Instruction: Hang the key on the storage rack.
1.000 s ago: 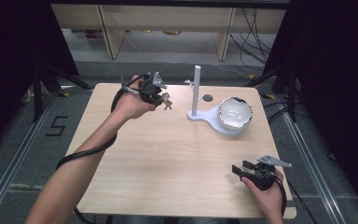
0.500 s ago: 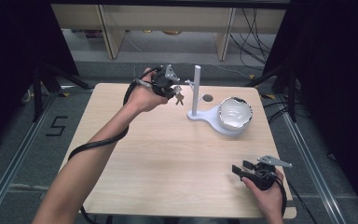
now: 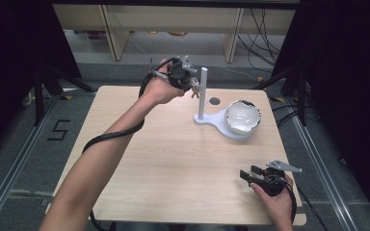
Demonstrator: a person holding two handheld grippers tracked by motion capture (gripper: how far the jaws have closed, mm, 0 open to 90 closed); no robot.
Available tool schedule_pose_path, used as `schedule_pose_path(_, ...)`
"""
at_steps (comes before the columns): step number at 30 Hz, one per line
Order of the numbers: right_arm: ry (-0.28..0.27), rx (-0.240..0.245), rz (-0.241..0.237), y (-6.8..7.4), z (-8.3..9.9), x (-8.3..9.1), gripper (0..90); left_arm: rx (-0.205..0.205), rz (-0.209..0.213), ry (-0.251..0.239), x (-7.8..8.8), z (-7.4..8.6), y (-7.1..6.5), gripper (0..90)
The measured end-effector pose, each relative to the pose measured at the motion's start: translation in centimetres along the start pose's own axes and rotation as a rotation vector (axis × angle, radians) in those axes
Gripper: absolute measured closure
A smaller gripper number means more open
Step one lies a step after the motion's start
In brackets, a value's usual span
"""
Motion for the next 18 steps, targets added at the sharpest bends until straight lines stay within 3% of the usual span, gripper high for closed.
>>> schedule_pose_path(2,-0.006,-0.003,-0.004,0.0,0.0,0.0,38.8,0.006,0.002,-0.004,-0.4,-0.1,0.1,81.1)
schedule_pose_path(3,-0.006,0.032,-0.006,-0.2,-0.1,0.0,38.8,0.009,0.002,-0.004,-0.5,-0.1,0.2,81.1)
schedule_pose_path(5,0.002,0.036,-0.002,-0.2,-0.1,0.1,38.8,0.008,0.000,-0.008,-0.8,-0.1,0.4,81.1)
schedule_pose_path(18,-0.003,0.036,-0.004,-0.2,-0.1,0.1,38.7,0.059,-0.010,0.007,-2.1,0.9,1.5,81.0)
Point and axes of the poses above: each handheld gripper's, and its own axes: x roughly backward along the jaws, z roughly out of its underside, y roughly to its left, the point moved 6 cm from there along -x, roughly forward along the jaws, and after that the axes turned 8 degrees about -y, right-handed, at the moved point
